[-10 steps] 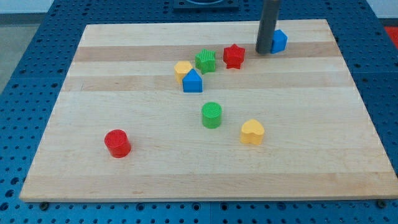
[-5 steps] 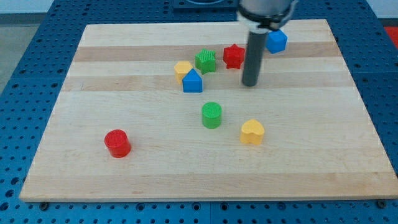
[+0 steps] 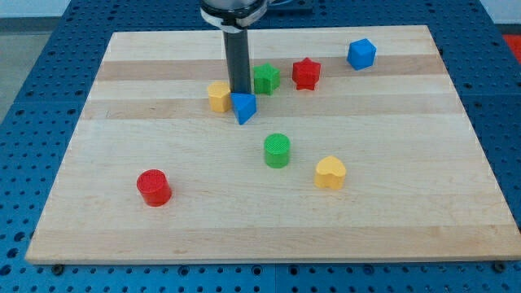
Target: Move the green star into the blue cube
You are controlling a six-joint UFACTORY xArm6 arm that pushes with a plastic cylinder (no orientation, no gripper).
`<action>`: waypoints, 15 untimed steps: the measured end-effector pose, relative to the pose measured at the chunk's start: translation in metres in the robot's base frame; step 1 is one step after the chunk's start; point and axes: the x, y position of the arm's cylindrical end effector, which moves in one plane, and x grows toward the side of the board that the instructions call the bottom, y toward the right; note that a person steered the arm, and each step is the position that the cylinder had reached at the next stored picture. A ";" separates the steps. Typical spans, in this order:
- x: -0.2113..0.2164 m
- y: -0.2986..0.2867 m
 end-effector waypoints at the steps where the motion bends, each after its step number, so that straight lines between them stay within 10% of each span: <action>1: -0.004 0.007; 15: -0.071 0.100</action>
